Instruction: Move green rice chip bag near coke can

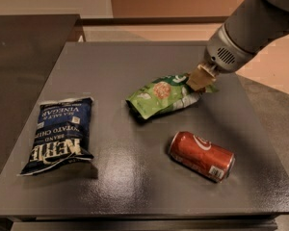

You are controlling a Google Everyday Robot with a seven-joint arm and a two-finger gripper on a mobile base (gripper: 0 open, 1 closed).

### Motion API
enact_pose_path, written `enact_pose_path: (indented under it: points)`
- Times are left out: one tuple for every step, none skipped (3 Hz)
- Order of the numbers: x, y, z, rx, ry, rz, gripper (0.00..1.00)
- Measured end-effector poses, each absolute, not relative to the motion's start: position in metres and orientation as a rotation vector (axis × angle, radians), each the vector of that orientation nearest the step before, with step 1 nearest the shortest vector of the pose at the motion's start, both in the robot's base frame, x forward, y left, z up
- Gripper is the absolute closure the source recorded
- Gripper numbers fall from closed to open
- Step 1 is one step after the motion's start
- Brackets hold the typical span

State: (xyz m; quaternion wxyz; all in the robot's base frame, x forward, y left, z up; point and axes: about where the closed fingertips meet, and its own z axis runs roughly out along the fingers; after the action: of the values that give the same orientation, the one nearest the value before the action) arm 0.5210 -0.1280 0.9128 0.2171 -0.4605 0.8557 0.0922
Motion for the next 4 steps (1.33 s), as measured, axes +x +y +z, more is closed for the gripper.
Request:
enact_pose_path:
  points:
    - [0.511,-0.137,0.909,-1.281,2.388,0.256,1.00]
    - [0.505,-0.141,0.904,-1.294,2.391,0.258,0.84]
    - [0.500,-0.140,0.895,-1.304,2.395,0.274,0.61]
    - [0.499,-0.139,0.895,-1.306,2.394,0.273,0.37]
